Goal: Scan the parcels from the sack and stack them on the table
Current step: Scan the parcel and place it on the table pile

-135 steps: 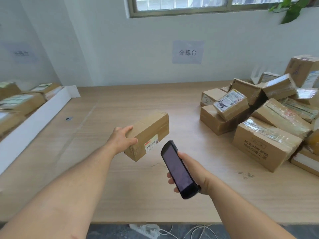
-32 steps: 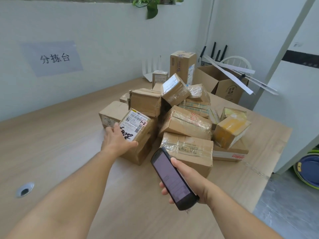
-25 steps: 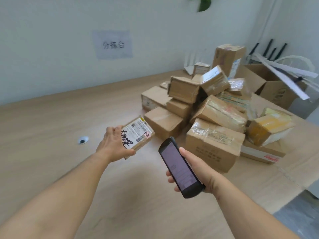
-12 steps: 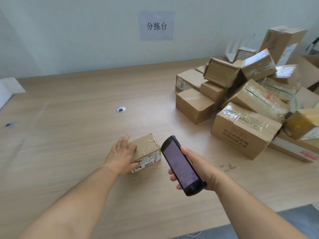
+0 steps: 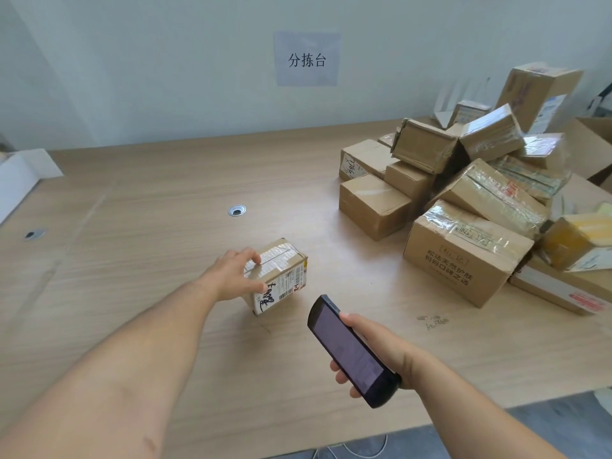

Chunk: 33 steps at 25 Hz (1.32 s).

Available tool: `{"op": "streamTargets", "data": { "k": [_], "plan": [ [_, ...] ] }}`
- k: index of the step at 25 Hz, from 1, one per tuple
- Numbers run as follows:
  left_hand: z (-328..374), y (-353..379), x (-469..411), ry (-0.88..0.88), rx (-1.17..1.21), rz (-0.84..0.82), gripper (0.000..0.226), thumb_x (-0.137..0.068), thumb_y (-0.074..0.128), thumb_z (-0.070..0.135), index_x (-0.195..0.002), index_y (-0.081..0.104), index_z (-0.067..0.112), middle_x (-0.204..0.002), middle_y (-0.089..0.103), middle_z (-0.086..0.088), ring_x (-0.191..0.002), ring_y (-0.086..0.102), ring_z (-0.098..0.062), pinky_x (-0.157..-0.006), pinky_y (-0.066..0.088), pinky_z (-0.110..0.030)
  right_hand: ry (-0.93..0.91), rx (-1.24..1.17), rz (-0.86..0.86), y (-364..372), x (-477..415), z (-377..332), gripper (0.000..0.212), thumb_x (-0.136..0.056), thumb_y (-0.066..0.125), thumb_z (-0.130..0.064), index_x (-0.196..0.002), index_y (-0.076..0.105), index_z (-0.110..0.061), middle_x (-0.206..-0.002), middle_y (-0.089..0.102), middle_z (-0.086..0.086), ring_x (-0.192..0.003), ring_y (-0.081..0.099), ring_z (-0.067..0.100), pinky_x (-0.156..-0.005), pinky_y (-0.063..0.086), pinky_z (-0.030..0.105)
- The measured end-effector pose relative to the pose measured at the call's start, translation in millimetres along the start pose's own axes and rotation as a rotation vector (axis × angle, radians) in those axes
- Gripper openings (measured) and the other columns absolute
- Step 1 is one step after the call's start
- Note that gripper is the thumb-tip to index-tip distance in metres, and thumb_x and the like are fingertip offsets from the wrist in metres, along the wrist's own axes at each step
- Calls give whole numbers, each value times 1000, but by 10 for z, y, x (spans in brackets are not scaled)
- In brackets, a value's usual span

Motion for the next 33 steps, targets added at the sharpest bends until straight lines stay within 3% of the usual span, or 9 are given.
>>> {"op": "streamTargets", "data": {
  "k": [7,20,27,33],
  "plan": [
    [80,-184,102,19,-8,59,54,-74,77,40,-119,48,32,-124,43,-3,-119,39,-24,-98,37,-39,26,151,-71,74,-7,-20,78,-73,51,-66,-120,59,-5,-92,68,14,-81,67,27,-67,57,38],
    [-115,-296,605,-37,-1,135,51,-73,76,41,-114,45,36,-122,41,1,-116,42,-22,-100,39,-42,-73,165,-89,322,203,-119,65,-98,40,-62,-119,60,-4,-94,68,15,-81,67,27,-65,56,38],
    [-848,-601,1430,-220,33,297,54,-72,77,42,-115,46,35,-129,42,-3,-122,38,-23,-102,39,-41,-180,166,-146,996,178,-486,73,-94,39,-67,-121,60,-2,-92,69,16,-81,67,29,-68,57,40],
    [-1798,-968,2527,-431,66,448,57,-72,77,43,-118,45,33,-128,42,-3,-121,41,-22,-100,40,-40,-224,299,-310,2108,85,-656,70,-98,35,-64,-122,59,-3,-93,68,18,-77,67,29,-66,56,40]
  ]
}}
Point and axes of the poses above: each hand's wrist, its own x-axis away from the middle knuckle, its own y-axis out of the palm, z = x × y, the point moved 6 cm from there along -x, towards the middle knuckle
